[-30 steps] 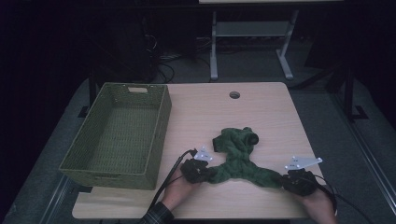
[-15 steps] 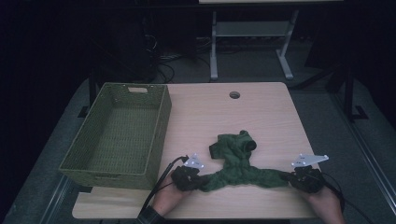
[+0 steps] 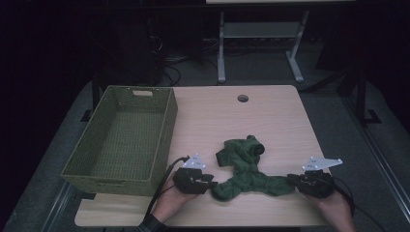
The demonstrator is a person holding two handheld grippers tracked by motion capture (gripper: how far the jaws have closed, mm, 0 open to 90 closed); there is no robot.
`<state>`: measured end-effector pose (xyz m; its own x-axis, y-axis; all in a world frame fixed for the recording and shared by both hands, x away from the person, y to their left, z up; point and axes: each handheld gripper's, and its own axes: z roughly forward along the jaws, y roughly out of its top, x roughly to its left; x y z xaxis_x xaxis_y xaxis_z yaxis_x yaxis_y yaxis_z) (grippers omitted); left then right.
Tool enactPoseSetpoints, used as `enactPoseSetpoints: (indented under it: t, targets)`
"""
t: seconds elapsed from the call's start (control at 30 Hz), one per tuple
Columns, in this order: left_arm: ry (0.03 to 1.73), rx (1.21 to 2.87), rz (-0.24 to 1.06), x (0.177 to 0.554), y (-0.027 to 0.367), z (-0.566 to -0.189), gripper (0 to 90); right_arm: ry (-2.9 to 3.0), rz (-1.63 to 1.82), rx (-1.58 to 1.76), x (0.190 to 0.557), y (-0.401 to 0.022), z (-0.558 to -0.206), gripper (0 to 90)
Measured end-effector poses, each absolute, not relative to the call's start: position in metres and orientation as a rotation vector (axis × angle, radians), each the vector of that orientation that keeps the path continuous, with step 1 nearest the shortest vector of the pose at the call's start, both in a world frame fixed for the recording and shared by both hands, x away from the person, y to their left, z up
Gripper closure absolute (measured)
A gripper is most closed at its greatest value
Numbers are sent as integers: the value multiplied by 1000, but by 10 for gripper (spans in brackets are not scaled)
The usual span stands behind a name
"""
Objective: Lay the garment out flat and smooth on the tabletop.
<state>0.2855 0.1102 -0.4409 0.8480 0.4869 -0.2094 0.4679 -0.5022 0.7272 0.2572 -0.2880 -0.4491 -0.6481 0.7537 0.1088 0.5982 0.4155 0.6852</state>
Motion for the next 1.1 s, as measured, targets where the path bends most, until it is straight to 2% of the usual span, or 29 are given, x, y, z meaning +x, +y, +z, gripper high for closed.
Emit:
enactPoseSetpoints:
  t: [0.2,0.4,0.47,0.6,0.63,0.67,0.83,0.93,1.0,1.1]
  targets:
    - [733,2162,89,306,109,-439,603,2447,1168,1127,267,-270,-431,774]
    - [772,2170,153,329,106,-447,512,2448,1253,1063,279,-249,-418,759]
    - [769,2167,157,335,105,-448,485,2443,1262,1049,283,-244,-414,729]
    - [766,2154,149,344,99,-450,439,2401,1256,1075,292,-237,-408,560]
    - [766,2154,149,344,99,-450,423,2401,1256,1075,292,-237,-408,560]
    - [764,2154,139,347,96,-452,406,2383,1240,1096,296,-235,-407,476]
    - [748,2179,118,354,91,-457,367,2362,1231,1111,307,-225,-406,412]
    - [751,2171,94,358,86,-463,370,2364,1229,1117,313,-216,-407,408]
    - [742,2185,92,359,84,-465,410,2367,1229,1121,315,-214,-408,407]
    - [728,2188,69,360,81,-469,553,2371,1203,1128,322,-206,-415,522]
